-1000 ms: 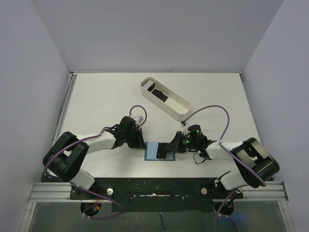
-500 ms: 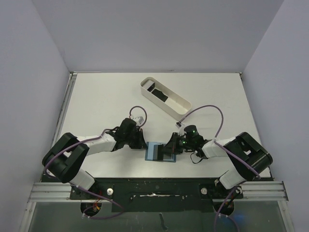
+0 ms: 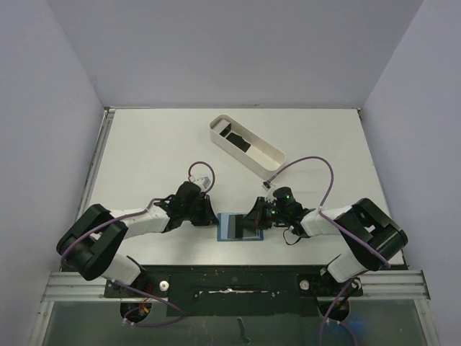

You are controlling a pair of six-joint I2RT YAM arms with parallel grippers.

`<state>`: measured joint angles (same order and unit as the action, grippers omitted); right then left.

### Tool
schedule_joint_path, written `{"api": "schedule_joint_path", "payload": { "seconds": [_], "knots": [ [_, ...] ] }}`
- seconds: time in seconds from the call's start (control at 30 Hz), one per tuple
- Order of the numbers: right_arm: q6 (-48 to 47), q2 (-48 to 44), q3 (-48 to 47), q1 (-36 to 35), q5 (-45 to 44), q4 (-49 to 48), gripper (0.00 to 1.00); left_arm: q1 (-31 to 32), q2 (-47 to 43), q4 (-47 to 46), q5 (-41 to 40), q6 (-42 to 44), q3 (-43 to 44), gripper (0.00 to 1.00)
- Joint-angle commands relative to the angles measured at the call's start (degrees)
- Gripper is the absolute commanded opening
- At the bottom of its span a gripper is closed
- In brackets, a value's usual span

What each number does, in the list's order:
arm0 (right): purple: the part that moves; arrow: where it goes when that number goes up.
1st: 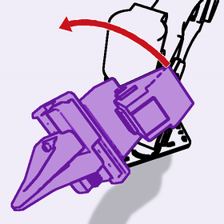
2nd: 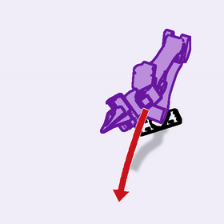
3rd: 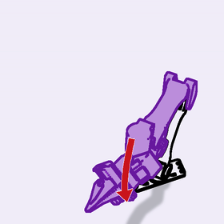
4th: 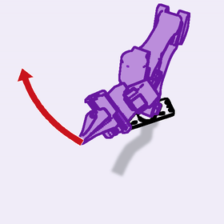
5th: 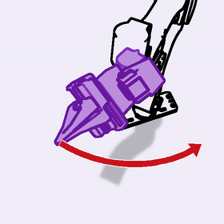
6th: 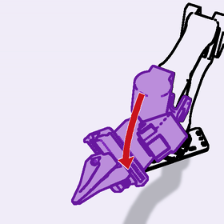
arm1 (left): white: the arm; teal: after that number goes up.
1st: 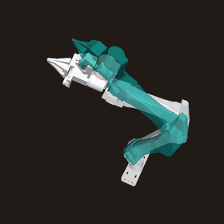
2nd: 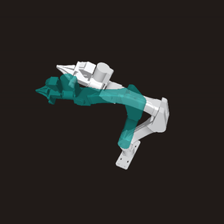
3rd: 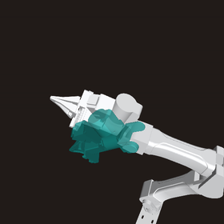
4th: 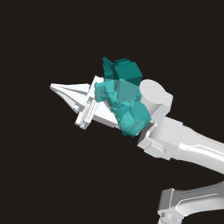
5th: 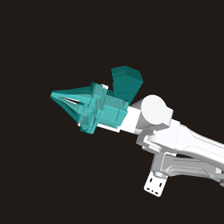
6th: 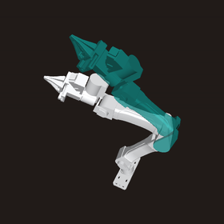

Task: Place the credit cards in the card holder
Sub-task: Insert the credit card into the card holder.

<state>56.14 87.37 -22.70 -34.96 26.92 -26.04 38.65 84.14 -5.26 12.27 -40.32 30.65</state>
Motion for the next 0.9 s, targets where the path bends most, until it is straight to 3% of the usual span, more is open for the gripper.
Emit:
{"api": "schedule_joint_path", "payload": {
  "seconds": [0.0,0.23,0.43,0.87],
  "knots": [
    [-0.76,-1.27,-0.32,0.33,-4.1,0.56,0.0,0.5,0.67,2.26,-1.18,-0.29,-2.23,0.0],
    [-0.93,1.33,-2.65,-0.84,-2.61,0.38,0.0,1.1,0.9,-1.15,-0.1,-1.97,-4.03,0.0],
    [-1.34,2.77,-4.07,-1.43,-2.42,1.82,0.07,1.31,0.04,-1.12,-0.14,-1.98,-4.07,0.0],
    [-6.75,-2.69,-12.2,-5.9,-16.35,23.45,0.33,1.44,-1.6,-3.88,-0.37,-2.62,-5.95,0.0]
  ]
}}
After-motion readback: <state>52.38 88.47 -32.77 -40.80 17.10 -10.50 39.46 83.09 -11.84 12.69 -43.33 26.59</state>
